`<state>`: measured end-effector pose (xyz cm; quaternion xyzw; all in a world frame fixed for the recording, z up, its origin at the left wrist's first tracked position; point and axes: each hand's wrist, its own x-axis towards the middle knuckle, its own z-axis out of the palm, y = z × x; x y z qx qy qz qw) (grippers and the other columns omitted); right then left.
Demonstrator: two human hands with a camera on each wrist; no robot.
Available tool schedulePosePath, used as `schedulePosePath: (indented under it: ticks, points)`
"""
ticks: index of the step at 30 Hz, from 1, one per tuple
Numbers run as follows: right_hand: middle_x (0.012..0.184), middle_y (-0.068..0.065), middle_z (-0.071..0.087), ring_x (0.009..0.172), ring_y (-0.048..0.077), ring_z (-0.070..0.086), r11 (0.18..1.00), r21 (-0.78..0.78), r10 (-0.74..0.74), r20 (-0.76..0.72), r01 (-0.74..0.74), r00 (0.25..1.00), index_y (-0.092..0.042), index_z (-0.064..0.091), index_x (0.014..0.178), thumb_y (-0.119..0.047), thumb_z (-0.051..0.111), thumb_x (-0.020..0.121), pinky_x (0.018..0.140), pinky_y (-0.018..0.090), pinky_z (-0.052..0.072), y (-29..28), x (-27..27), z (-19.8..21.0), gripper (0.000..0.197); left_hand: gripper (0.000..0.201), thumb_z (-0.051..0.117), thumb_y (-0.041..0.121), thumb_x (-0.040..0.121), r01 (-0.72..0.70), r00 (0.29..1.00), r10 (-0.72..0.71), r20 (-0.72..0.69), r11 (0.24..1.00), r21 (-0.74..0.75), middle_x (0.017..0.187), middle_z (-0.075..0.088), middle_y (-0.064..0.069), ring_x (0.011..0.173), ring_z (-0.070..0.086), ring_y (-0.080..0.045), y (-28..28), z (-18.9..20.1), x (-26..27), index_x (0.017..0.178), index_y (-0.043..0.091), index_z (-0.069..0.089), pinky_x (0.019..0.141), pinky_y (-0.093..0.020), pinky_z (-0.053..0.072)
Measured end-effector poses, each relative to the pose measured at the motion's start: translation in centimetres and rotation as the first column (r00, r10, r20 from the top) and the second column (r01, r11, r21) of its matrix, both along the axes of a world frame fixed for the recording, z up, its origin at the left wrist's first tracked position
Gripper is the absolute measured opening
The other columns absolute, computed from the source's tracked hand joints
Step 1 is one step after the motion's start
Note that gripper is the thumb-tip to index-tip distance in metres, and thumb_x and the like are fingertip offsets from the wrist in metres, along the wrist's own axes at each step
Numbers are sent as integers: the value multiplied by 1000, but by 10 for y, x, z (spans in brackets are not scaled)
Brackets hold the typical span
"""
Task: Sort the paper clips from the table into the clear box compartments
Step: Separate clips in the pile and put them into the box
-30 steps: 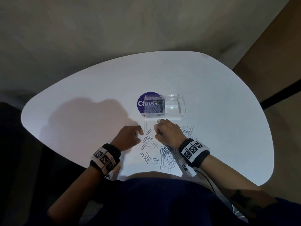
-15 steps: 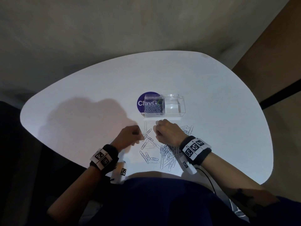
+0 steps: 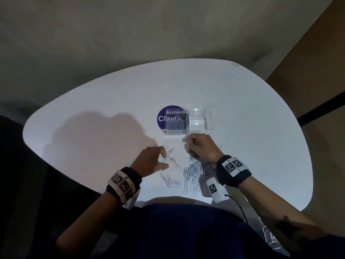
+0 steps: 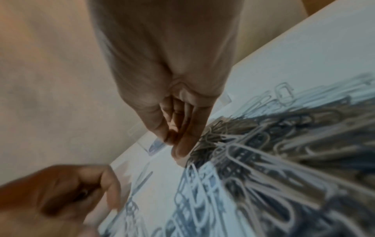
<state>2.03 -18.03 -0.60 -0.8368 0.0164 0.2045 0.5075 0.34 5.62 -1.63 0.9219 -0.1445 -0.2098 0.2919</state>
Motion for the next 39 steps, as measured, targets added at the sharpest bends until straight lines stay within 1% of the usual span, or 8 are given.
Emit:
schedulePosePath:
  ticks: [3, 7, 12, 17, 23, 30, 34, 39]
  points:
    - [93, 24, 72, 66, 26, 62, 962, 202, -149, -179, 184, 973, 6, 72, 89, -1, 52, 96, 56, 29, 51, -3, 2, 1, 22, 18, 73, 31, 79, 115, 990, -121, 70, 990, 86, 81, 59, 5, 77, 55, -17, 0, -1, -1, 84, 16, 65, 68, -29, 35]
    - [100, 13, 75, 77, 23, 69, 940, 272, -154, -203, 207, 967, -2, 70, 74, -15, 64, 84, 67, 34, 54, -6, 4, -1, 17, 5, 68, 22, 82, 147, 987, -149, 54, 988, 36, 77, 61, 10, 72, 54, -9, -2, -1, 1, 83, 17, 67, 67, -26, 36]
    - [83, -7, 72, 71, 7, 63, 978, -93, 194, 76, -186, 978, -22, 64, 66, -13, 78, 77, 70, 21, 52, -2, 0, 0, 20, 8, 74, 26, 80, -12, 995, 4, -98, 997, -76, 57, 52, 14, 56, 49, 2, -4, 0, 6, 80, 19, 70, 59, -15, 34]
    - [80, -9, 61, 61, 1, 50, 858, -343, 457, 168, -383, 873, -28, 62, 77, -34, 80, 77, 66, 26, 47, 12, -9, -13, 19, 30, 70, 19, 82, -201, 939, 122, -323, 954, -223, 84, 72, -1, 75, 61, -14, 2, 3, 10, 59, 36, 63, 72, -30, 47]
    - [76, -8, 54, 67, 12, 49, 794, -469, 525, 209, -386, 825, -26, 42, 61, -16, 69, 81, 63, 30, 42, 29, -14, -16, 36, 20, 64, 10, 75, -417, 820, 149, -553, 818, -398, 61, 51, 3, 53, 30, -12, 3, 10, 8, 74, -4, 50, 48, -21, 24]
    - [82, 10, 72, 61, 13, 61, 990, 69, 125, -31, -122, 992, -4, 61, 69, -9, 73, 83, 56, 25, 48, 17, -12, -15, 19, 44, 68, -9, 71, -608, 712, 189, -677, 648, -459, 47, 41, 0, 45, 32, -16, 6, 10, 14, 54, 17, 36, 42, -22, 23]
    - [96, 32, 69, 72, 26, 65, 910, 402, 1, -258, 107, 966, 6, 69, 94, 7, 67, 81, 57, 24, 51, 13, -9, -5, 13, 35, 62, -13, 73, -626, 712, 177, -679, 599, -500, 55, 53, -12, 47, 40, -21, 7, 12, 15, 57, 14, 47, 42, -24, 31]
    - [79, 14, 59, 69, 23, 53, 849, 498, 16, -358, 177, 933, 4, 71, 96, -3, 53, 81, 58, 26, 49, 24, 1, -3, 25, 19, 48, -3, 86, -642, 685, 178, -706, 606, -470, 65, 57, -13, 49, 43, -17, 6, 16, 15, 94, 6, 63, 46, -23, 32]
